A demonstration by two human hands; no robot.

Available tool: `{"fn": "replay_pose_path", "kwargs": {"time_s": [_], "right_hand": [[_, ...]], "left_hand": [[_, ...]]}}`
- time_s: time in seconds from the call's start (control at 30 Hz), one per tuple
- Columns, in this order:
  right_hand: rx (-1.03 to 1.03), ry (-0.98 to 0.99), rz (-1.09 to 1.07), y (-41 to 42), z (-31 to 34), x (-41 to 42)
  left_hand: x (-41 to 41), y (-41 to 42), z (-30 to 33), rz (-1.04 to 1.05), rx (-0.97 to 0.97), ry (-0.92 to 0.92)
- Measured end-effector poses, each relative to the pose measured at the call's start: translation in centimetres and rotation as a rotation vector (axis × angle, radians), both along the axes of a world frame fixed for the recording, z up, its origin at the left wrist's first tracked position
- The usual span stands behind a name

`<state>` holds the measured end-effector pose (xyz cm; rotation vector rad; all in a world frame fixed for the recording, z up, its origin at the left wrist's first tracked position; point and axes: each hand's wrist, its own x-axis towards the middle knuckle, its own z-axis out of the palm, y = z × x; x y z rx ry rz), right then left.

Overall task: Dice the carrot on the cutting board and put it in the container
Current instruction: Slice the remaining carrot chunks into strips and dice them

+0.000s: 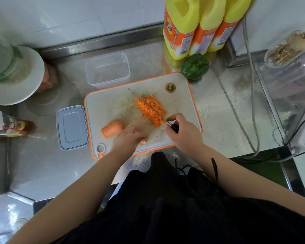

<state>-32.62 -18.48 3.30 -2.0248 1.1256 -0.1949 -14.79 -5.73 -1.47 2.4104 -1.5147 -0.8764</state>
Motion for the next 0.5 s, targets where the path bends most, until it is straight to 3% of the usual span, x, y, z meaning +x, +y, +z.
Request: {"fn": "replay_pose_path", "kwargs": {"time_s": [0.17,0.5], "right_hand": [[0.137,0.090,0.051,0.2,-0.4,-0.4],[0.114,0.304,0.229,0.7,-0.4,-0.2]], "left_hand": [[-0.2,1.0,-0.8,-0.033,-0.279,-0.163],[-0.7,2.6,-1.6,-0.067,-0.346,-0.143]]}}
